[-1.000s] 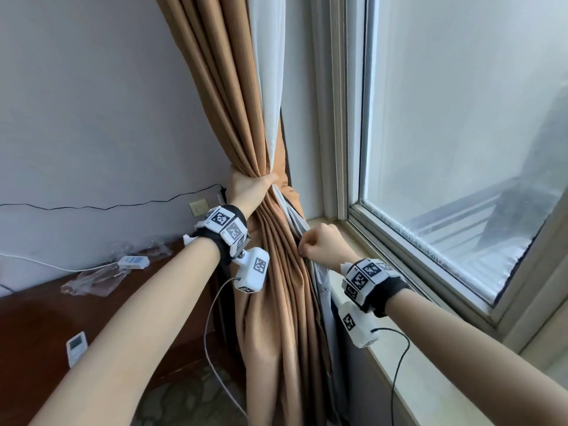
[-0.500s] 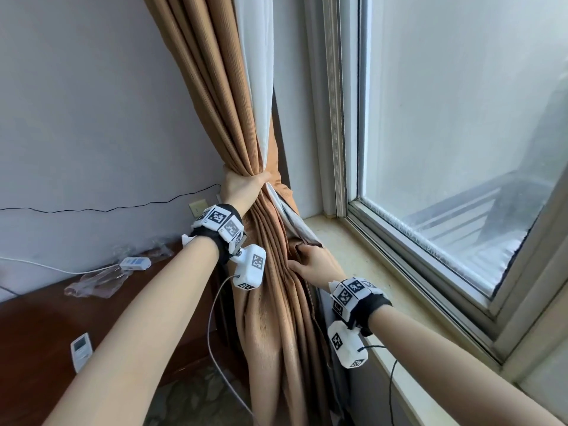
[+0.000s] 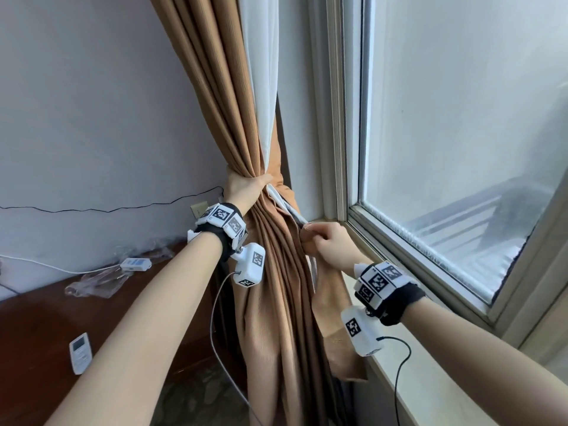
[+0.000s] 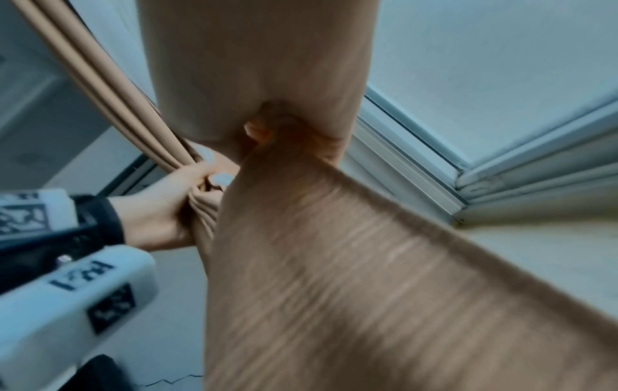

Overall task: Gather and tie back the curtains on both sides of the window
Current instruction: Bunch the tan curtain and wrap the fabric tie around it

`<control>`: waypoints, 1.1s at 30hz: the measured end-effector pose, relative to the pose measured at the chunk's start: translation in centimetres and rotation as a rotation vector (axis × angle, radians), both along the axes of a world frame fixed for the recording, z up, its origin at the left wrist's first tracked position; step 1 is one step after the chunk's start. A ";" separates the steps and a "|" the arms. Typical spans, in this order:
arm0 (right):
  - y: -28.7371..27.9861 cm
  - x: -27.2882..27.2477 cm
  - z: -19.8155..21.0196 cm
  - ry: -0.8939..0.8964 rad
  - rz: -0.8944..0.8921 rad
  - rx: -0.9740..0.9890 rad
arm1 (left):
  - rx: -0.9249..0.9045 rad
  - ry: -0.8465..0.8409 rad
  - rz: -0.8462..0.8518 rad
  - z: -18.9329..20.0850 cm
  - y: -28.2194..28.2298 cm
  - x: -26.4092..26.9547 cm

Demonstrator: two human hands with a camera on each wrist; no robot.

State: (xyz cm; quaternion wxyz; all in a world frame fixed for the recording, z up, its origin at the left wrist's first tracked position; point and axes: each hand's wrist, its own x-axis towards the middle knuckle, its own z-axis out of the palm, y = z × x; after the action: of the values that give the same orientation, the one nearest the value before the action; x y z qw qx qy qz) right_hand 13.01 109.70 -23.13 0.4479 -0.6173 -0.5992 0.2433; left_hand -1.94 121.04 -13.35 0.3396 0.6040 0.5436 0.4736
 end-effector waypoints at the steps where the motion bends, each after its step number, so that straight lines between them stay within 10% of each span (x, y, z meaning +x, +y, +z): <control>1: -0.2 0.2 0.4 -0.015 0.019 0.010 | -0.001 0.007 0.001 0.0 0.1 0.1; 15: -0.2 -6.6 -0.7 0.731 0.320 -0.216 | -0.051 0.062 -0.040 -0.3 -0.1 0.0; 19: 0.6 -8.6 -3.4 0.417 0.355 -0.037 | -0.058 0.118 -0.046 -0.2 -0.1 -0.5; 26: 2.9 -10.3 -2.5 -0.702 0.431 -0.056 | -0.098 0.160 -0.115 0.1 0.4 -0.7; 33: 4.1 -8.9 -3.1 -0.984 0.410 0.405 | -0.089 0.144 -0.050 -0.4 1.7 -1.0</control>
State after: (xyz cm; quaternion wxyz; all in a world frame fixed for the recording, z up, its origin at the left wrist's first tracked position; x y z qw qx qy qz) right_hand 4.12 113.78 -26.24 0.1690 -0.4306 -0.8796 -0.1108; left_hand -2.93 122.73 -13.80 0.3377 0.6341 0.5721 0.3957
